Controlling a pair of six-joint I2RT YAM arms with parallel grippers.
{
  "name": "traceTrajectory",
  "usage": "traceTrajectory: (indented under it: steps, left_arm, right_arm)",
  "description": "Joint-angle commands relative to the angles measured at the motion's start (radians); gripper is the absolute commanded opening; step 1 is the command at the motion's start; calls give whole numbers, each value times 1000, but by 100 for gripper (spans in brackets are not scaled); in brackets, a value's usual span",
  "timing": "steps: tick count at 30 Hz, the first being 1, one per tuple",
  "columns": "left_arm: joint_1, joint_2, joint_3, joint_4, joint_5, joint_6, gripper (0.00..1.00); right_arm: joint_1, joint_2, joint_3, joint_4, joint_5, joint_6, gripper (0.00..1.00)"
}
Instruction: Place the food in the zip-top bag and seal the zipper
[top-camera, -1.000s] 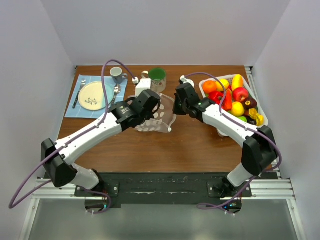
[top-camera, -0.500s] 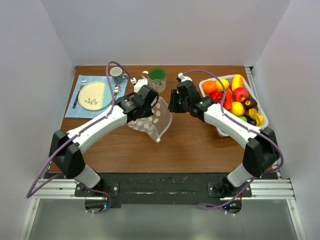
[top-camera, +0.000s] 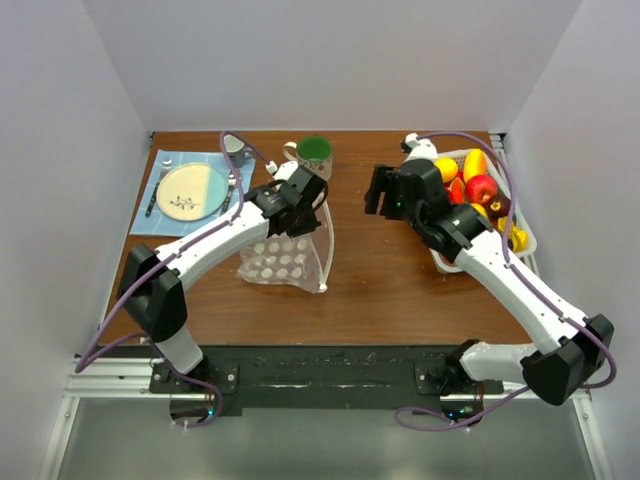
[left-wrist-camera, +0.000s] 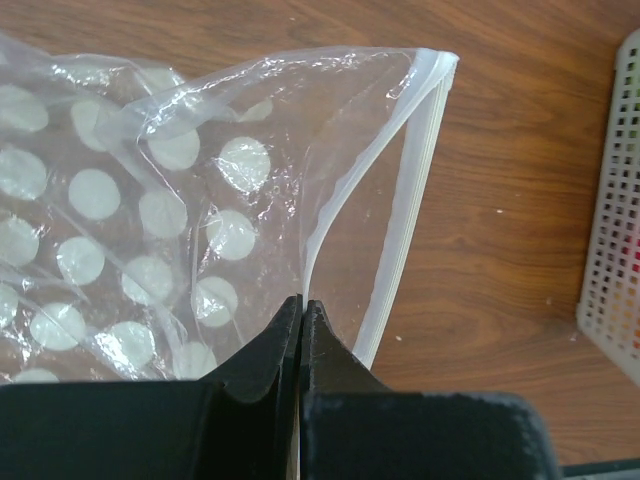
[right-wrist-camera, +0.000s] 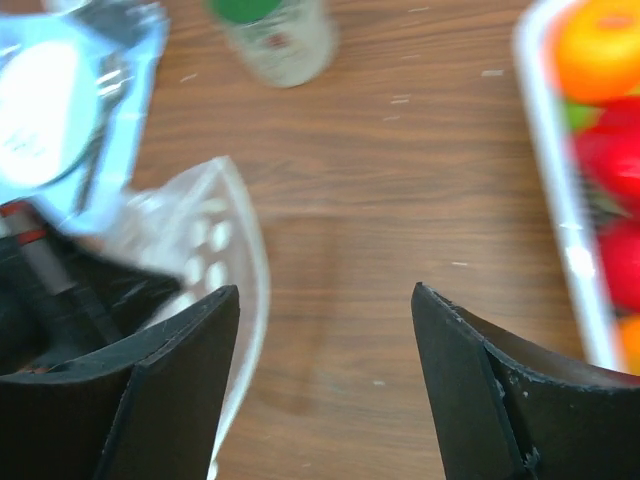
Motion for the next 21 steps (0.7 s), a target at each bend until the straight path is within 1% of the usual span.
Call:
traceTrajectory:
  steps: [1, 3, 4, 9, 10, 17, 21]
  left_arm:
    - [-8, 40, 73, 38, 54, -49, 0]
    - [-16, 49, 81, 43, 59, -45, 0]
    - [-19, 51, 87, 46, 62, -42, 0]
    - [-25, 48, 114, 41, 66, -34, 0]
    - [-25, 46, 122, 40, 68, -28, 0]
    - [-25, 48, 131, 40, 83, -9, 0]
    - [-25, 43, 130, 37, 80, -3, 0]
  right_arm:
    - [-148, -2, 3, -95, 122, -51, 76]
    - [-195, 11, 18, -87, 111, -63, 79]
    - [-247, 23, 27, -90, 96, -63, 82]
    - [-372, 90, 33, -78, 10, -4, 84]
    - [-401, 97, 26, -63, -33, 7, 84]
    - [-452, 181, 3, 9, -82, 86, 86]
    - [-472, 199, -23, 48, -70, 128, 91]
